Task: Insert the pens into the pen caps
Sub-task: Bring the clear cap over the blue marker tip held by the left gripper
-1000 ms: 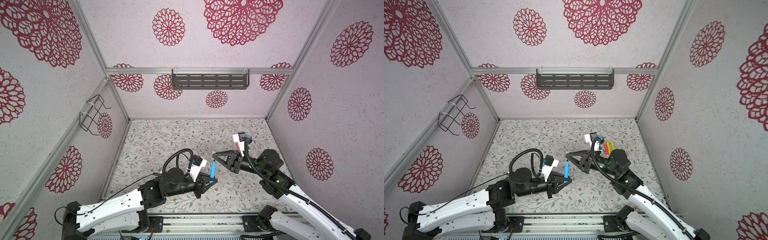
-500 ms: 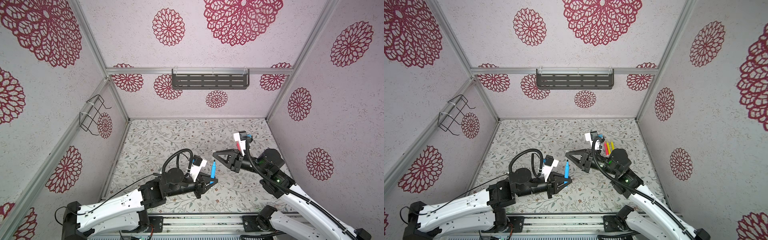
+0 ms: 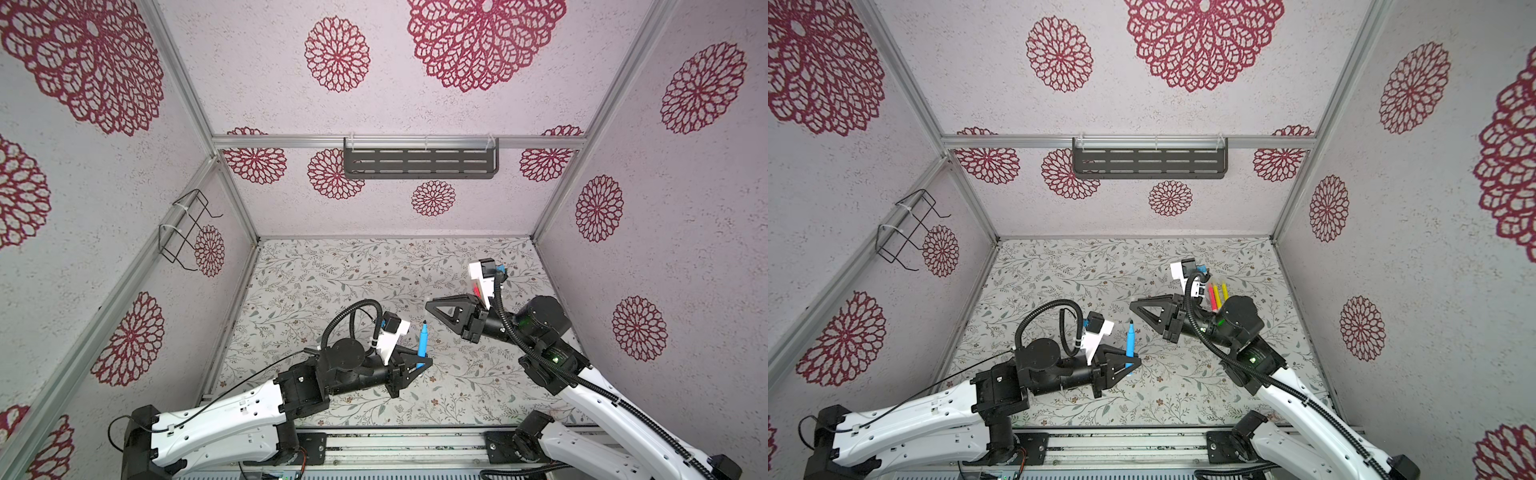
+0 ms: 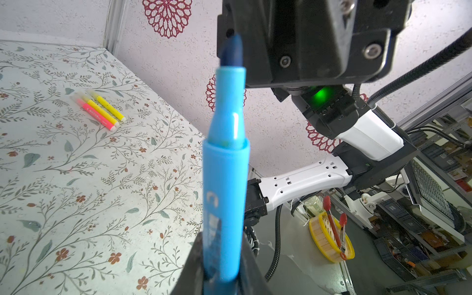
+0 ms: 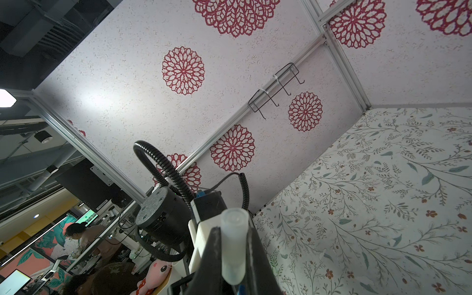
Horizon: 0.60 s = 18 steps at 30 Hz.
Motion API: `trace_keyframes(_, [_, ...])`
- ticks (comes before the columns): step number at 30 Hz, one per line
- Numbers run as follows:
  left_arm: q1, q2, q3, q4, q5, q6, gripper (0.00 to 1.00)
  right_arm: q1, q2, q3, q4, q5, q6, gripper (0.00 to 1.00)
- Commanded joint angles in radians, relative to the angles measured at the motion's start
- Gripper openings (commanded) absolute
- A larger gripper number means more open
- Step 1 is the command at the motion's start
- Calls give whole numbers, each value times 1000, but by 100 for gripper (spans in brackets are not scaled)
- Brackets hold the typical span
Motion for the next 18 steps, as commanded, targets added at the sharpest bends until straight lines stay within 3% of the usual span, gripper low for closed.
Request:
trace_keyframes(1, [6,-12,8,2,-5,9,0,7,-13,10,44,-9,-17,0])
trace_keyframes(18, [6,-11,43,-24,-4,27,0,21,-43,-21,-3,0,-47,0])
